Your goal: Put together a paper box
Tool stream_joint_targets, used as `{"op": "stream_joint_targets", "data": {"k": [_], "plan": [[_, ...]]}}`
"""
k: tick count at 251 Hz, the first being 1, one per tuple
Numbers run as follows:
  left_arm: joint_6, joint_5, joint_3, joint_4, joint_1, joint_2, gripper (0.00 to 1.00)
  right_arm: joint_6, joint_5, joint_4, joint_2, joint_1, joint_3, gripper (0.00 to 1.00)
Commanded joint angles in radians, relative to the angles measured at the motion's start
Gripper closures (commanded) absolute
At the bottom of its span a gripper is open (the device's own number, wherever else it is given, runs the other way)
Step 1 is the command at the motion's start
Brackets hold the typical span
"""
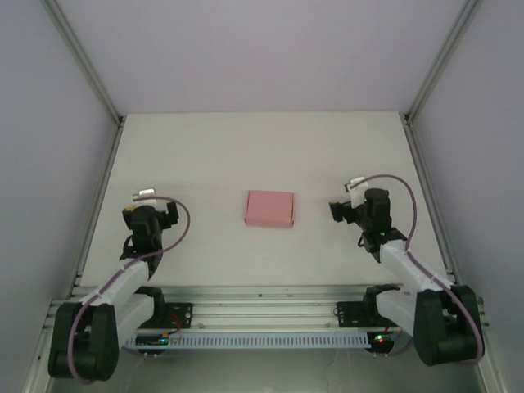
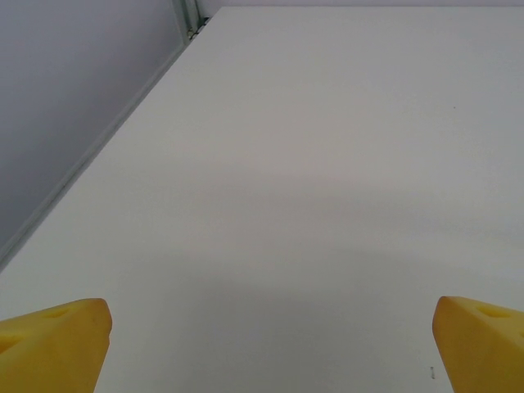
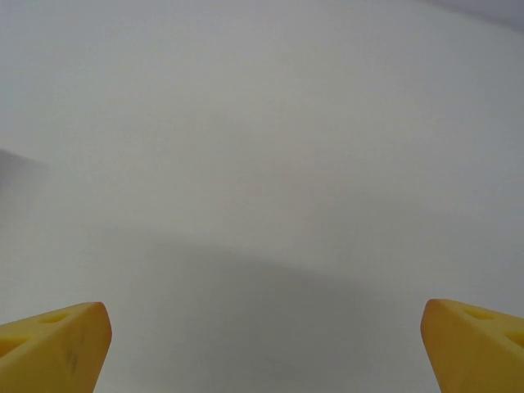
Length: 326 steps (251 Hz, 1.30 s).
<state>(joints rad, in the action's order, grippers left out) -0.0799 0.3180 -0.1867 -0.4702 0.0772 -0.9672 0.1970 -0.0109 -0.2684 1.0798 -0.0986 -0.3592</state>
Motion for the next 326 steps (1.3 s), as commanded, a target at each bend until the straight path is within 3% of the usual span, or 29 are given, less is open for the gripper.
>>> {"op": "stream_joint_targets", "data": {"k": [1,21,32,40,47,67,82,97,154,326], "plan": [[0.029,-0.115,0.035,-0.275,-0.041,-0.066,0.0,-0.039,-0.104,-0.375,0.116,0.053,0.073,0.01],[0.038,-0.172,0.045,-0.359,-0.055,-0.124,0.0,-0.136,-0.146,-0.724,0.297,0.097,0.132,0.01],[0.045,-0.193,0.036,-0.388,-0.063,-0.157,0.01,-0.159,-0.202,-0.781,0.392,0.117,0.116,0.01],[0.045,-0.196,0.026,-0.401,-0.066,-0.182,0.01,-0.124,-0.174,-0.826,0.467,0.115,0.102,0.01],[0.047,-0.203,0.016,-0.411,-0.071,-0.204,0.0,-0.197,-0.174,-0.876,0.517,0.116,0.082,0.01],[0.061,-0.226,-0.006,-0.456,-0.08,-0.263,0.0,-0.189,-0.104,-0.514,0.44,0.155,-0.044,0.01],[0.07,-0.229,-0.015,-0.484,-0.083,-0.294,0.0,-0.226,0.018,-0.657,0.483,0.097,0.0,0.01],[0.073,-0.235,-0.032,-0.458,-0.084,-0.303,0.0,-0.212,0.076,-0.576,0.455,0.083,-0.02,0.01],[0.064,-0.267,-0.045,-0.371,-0.085,-0.266,0.01,-0.217,0.028,-0.591,0.469,0.097,-0.018,0.01],[0.102,-0.276,-0.064,-0.434,-0.085,-0.329,0.0,-0.217,0.027,-0.591,0.468,0.097,-0.018,0.01]]}}
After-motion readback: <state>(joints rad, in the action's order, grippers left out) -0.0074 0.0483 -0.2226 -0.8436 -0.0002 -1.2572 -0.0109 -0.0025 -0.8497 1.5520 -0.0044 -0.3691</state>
